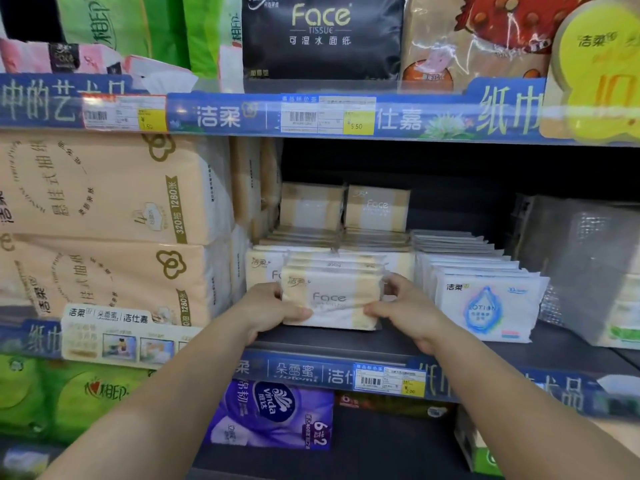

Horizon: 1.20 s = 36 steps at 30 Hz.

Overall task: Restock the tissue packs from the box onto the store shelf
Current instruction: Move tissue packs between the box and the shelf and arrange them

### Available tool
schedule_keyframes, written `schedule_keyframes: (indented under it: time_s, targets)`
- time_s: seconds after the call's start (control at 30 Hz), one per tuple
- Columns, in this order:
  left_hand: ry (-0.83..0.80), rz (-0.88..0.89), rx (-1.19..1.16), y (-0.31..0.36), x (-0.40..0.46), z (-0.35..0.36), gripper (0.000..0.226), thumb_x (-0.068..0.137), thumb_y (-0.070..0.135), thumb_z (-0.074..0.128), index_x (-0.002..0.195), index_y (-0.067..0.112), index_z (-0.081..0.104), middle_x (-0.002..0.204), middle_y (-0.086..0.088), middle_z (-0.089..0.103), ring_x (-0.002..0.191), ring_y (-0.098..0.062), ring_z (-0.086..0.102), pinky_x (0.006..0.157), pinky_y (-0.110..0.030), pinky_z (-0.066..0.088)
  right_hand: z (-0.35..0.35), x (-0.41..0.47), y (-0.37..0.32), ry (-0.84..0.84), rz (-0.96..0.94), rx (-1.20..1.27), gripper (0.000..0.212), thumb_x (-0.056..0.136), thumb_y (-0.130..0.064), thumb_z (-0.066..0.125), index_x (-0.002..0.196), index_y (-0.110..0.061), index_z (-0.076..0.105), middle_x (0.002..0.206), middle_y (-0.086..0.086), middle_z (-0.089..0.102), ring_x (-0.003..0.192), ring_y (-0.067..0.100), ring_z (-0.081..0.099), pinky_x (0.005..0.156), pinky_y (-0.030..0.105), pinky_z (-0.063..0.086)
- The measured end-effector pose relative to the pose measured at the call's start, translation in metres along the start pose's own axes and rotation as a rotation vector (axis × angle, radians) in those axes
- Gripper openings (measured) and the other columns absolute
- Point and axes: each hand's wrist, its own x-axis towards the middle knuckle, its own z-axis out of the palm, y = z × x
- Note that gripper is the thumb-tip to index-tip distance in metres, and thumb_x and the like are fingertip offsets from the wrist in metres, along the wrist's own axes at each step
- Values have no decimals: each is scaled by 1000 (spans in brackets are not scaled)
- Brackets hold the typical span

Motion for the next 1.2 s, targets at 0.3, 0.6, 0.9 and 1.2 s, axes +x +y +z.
schedule_keyframes:
  time_s: [0.3,0.6,0.9,1.2]
  targets:
    - [272,208,-16,4,-6,19,108,73,17,81,153,19,8,148,1,38,133,-18,41,106,-29,37,11,3,4,-94,99,36,40,85,-17,67,124,-20,57,115,-3,67,102,14,63,89,28,49]
    - [723,796,998,-17,-10,16,63,65,-5,71,124,11,60,132,-17,56,127,-40,47,112,-53,24,54,3,-16,-162,12,6,43,90,-18,64,130,-18,47,122,-1,62,104,13,59,76,16,46]
    - [788,685,863,-28,-27,-1,33,65,-3,76,92,10,61,87,-10,61,72,-31,60,59,-35,48,71,6,-17,-179,-32,-12,54,89,-23,65,138,-18,41,131,0,58,114,15,57,99,28,45]
    - [590,461,689,-32,-40,-8,83,78,20,67,148,26,23,132,-6,38,117,-27,48,95,-37,43,62,3,-15,-7,-27,56,62,78,-27,77,128,-24,41,109,-3,55,95,13,58,72,21,48]
